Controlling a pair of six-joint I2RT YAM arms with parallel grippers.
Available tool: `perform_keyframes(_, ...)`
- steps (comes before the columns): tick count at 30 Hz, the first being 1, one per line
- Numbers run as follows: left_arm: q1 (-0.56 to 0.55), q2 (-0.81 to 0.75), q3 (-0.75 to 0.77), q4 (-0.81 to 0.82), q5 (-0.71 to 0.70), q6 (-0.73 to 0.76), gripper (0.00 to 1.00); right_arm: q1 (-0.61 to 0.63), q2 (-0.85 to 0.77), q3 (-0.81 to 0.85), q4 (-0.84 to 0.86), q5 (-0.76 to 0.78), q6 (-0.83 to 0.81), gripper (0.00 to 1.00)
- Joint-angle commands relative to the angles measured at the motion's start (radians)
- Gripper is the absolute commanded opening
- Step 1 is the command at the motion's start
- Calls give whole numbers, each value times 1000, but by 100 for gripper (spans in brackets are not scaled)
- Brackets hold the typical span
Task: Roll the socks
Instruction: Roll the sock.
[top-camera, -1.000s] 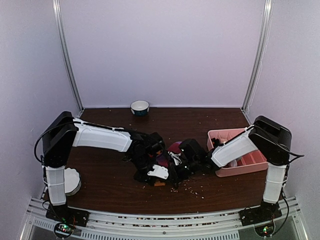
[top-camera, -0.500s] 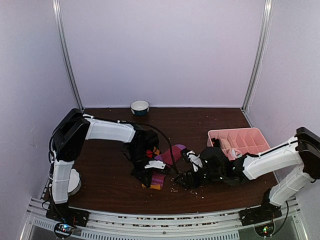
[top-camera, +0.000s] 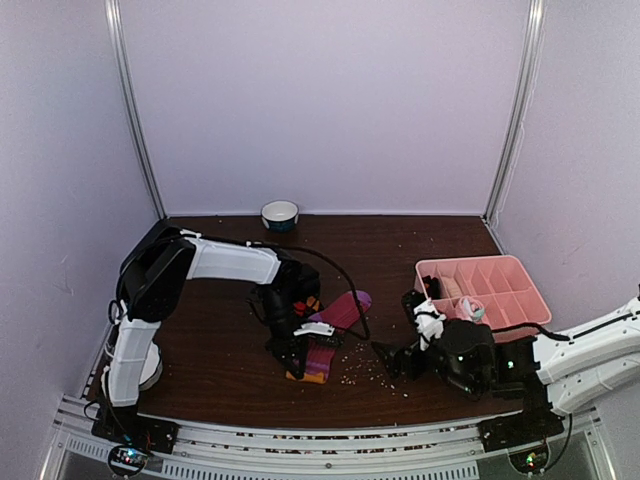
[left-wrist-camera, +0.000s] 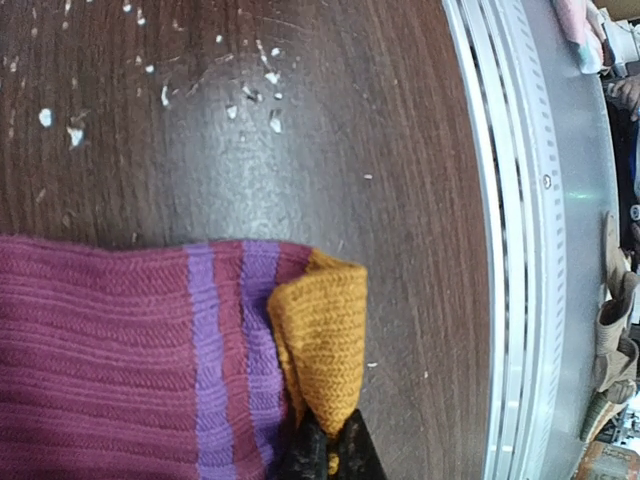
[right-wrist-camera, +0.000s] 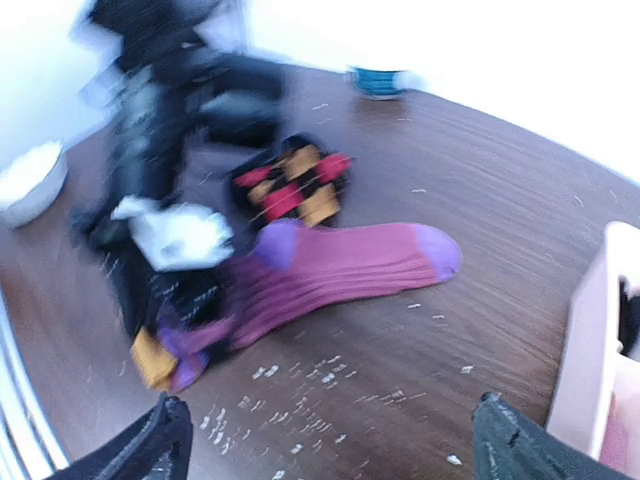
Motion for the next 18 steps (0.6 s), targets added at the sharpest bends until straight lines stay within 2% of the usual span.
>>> perform_keyframes(1,11,48,54,-77,38,-3,2,176,134,38,13,42,-277,92)
perform_keyframes(4,12,77,91,-93,27,-29,3,232,256,86,60,-44,-366,86)
perform_keyframes(12,13,116,119,-117,5,-46,3,222,545,302,119,-169,-590,66)
perform_keyframes(18,13,123,124,-123,6,-41,4,137,669,413,83,-329,-635,41)
